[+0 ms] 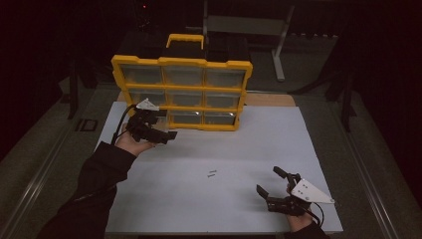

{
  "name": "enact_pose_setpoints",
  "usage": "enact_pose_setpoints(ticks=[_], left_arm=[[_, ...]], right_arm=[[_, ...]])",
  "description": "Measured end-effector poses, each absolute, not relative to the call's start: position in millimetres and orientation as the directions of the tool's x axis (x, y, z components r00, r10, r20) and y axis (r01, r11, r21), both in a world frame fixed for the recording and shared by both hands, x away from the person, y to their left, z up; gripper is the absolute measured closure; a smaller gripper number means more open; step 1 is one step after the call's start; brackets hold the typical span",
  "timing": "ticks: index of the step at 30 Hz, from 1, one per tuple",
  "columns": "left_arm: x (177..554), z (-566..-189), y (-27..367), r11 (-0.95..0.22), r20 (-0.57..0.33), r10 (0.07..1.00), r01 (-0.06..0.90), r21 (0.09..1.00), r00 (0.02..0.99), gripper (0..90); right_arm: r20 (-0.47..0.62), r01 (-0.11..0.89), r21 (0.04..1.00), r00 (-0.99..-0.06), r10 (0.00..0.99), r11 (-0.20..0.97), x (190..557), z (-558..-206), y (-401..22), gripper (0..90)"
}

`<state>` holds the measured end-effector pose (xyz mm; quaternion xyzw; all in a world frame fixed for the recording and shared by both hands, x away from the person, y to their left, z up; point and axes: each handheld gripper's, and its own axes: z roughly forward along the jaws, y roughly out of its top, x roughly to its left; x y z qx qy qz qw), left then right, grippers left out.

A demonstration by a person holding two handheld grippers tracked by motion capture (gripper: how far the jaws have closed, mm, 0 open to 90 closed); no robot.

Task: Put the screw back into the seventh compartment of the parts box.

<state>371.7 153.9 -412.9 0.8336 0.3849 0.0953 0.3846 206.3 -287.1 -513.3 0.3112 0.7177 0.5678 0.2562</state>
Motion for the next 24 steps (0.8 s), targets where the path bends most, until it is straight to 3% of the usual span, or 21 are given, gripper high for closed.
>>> enact_pose_setpoints(ticks=[24], left_arm=[[351, -414, 103, -0.445, -0.156, 0.600, 0.489, 0.750, 0.784, 5.6]], right_arm=[[-0.018, 0.149, 0.975, -0.680, 0.733, 0.163, 206, -513, -287, 14.0]])
